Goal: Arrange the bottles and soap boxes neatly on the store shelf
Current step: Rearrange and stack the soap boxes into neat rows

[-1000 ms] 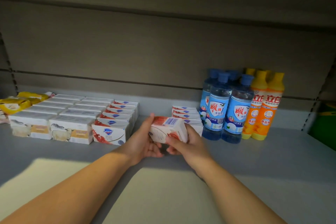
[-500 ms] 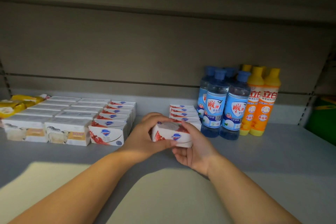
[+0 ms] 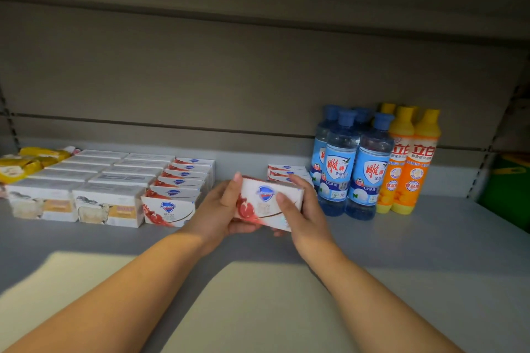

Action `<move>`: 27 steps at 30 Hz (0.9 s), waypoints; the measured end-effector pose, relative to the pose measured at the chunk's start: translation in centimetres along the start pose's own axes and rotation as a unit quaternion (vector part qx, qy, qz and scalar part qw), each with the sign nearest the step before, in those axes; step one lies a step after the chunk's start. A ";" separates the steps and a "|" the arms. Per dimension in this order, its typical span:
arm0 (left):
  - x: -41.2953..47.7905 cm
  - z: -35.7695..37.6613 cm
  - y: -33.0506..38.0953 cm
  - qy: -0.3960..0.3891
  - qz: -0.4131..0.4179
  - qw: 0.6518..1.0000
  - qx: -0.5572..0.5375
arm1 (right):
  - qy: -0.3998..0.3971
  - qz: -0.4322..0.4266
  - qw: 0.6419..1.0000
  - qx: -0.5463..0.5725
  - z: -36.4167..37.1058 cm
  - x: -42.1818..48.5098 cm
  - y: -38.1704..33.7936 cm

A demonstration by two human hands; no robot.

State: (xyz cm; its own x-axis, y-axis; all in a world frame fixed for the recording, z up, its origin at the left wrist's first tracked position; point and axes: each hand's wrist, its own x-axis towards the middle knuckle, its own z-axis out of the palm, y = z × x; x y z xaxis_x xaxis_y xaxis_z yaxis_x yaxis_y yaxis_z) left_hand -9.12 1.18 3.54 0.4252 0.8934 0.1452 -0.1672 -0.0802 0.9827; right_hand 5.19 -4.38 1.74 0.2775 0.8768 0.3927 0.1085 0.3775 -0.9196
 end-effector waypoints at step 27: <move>0.4 -0.2 -0.3 0.053 -0.066 0.987 0.137 | -0.161 0.419 0.874 0.187 -0.7 0.5 -1.7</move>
State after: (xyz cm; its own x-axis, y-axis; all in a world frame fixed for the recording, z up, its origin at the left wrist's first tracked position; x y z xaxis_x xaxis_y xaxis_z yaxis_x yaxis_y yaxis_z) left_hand -9.11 1.63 3.28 0.3295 0.9440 0.0157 0.1356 -0.0637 0.9887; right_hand 5.79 -4.82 3.46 -0.1786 0.9077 -0.3796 -0.3398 -0.4190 -0.8420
